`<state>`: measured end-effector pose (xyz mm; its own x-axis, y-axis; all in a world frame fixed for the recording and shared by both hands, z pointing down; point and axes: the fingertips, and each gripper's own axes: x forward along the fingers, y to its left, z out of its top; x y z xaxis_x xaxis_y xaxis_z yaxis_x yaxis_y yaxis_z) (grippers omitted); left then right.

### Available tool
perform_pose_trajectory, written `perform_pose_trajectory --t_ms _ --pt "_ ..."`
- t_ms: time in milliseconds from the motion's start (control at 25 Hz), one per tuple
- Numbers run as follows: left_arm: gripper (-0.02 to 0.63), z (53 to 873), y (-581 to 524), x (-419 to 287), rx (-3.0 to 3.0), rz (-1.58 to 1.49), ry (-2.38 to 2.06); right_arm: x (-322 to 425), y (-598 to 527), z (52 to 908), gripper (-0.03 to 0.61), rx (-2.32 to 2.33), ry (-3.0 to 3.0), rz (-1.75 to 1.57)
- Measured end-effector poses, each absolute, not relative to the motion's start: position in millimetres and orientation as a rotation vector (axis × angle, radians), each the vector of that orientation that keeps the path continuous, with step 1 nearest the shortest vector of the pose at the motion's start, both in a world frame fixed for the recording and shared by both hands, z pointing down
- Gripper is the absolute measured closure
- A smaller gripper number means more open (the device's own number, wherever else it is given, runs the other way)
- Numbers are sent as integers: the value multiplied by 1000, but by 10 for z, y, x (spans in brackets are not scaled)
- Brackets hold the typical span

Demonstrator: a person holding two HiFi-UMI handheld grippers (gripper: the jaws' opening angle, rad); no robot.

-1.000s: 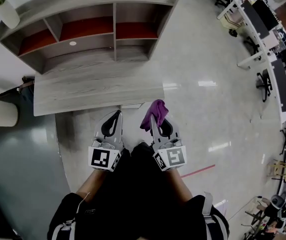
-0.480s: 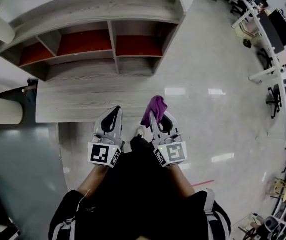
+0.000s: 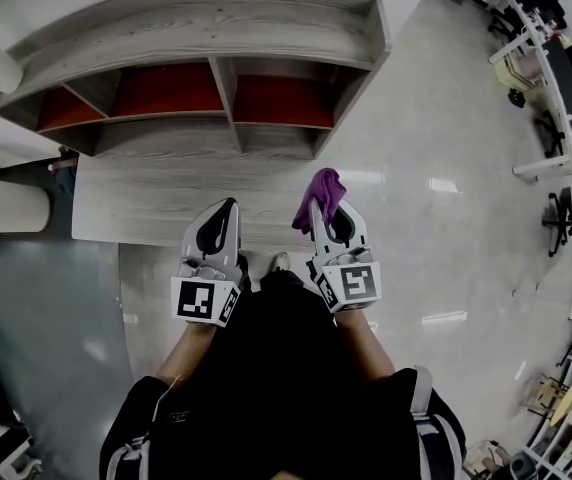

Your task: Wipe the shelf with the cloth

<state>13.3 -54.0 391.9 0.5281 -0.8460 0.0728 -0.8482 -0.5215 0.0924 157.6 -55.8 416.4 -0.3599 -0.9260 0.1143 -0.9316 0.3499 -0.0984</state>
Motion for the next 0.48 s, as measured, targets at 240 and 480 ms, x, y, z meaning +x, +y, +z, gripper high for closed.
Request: perform_pose_trajectory --t_ms 240,480 --pt "612 3963 -985 166 2697 30 -1370 1659 -1036 4292 529 1847 -2442 225" --pt "612 3972 -1359 212 2753 22 -1254 1709 -1402 4527 529 1919 -2323 252"
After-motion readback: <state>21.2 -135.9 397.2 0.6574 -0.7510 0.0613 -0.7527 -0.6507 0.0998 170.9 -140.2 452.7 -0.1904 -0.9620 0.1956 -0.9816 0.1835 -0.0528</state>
